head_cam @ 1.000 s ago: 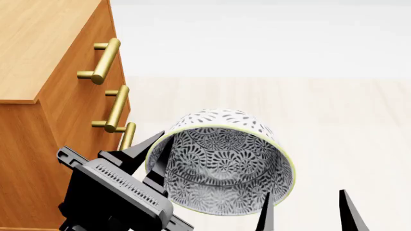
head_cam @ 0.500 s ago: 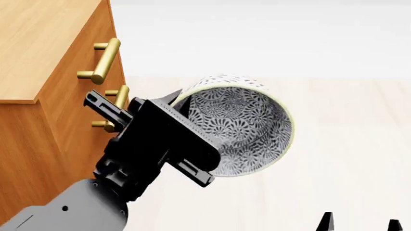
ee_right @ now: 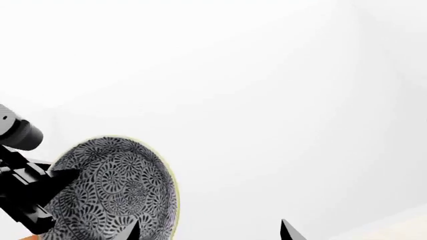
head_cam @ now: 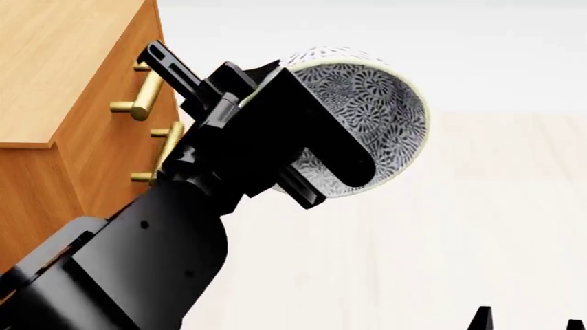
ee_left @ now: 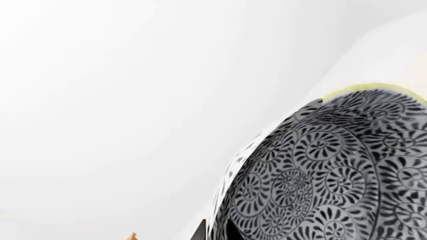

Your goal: Put the bowl on top of the cabinet.

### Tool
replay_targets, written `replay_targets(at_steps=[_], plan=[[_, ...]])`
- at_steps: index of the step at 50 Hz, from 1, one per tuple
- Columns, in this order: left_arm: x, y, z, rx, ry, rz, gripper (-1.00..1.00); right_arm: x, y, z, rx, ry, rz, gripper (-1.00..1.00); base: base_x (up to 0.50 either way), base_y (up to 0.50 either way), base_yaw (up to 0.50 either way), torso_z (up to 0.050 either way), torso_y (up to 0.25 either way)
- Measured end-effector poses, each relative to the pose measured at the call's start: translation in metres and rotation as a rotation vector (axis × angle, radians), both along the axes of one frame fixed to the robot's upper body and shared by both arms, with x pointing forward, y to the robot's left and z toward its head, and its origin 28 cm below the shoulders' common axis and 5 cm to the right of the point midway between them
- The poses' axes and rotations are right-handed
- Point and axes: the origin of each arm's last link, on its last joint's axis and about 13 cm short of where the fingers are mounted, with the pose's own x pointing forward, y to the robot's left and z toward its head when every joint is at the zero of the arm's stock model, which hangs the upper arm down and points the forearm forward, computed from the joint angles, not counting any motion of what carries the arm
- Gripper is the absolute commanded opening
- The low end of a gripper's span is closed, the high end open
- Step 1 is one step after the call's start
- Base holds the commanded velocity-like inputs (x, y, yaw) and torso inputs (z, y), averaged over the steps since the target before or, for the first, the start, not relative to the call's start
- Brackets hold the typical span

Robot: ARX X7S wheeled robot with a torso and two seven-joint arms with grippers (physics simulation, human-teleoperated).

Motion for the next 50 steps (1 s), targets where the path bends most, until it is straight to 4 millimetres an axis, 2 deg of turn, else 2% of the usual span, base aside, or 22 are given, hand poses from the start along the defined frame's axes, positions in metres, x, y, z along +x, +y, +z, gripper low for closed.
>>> replay_targets(at_steps=[28, 50], plan=[[-0.02, -0.022, 0.06, 0.079, -0.032, 0.014, -1.0, 0.0, 0.0, -0.001, 0.002, -0.001, 0.005, 1.0, 0.0, 0.0, 0.0, 0.0, 0.0], [-0.018, -0.029, 0.121, 0.007, 0.046, 0.023, -1.0, 0.001, -0.001, 0.0, 0.006, -0.004, -0.008, 1.0, 0.0, 0.0, 0.0, 0.0, 0.0]])
